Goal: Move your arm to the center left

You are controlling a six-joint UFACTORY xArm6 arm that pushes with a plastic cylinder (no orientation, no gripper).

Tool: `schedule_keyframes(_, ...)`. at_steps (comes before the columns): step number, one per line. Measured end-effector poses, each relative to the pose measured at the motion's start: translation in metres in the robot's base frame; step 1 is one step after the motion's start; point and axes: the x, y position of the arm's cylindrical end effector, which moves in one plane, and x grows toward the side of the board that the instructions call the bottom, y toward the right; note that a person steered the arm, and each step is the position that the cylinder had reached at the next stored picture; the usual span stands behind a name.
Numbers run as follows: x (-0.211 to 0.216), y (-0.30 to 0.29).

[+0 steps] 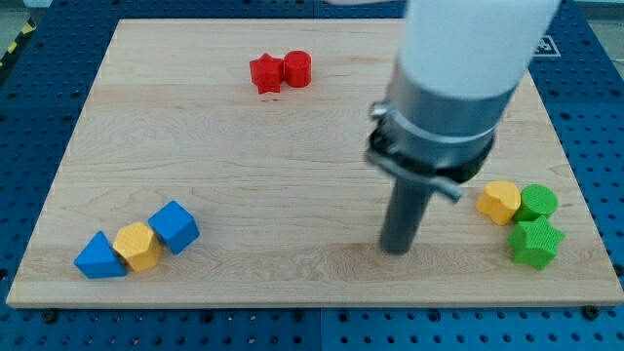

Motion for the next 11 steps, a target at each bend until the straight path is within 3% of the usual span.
schedule_keyframes(1,0.028,-0.051)
schedule_keyframes(7,0.036,-0.164)
schedule_keyframes(9,-0.010,-0.132)
schedule_keyframes(11,-0.106,-0.161)
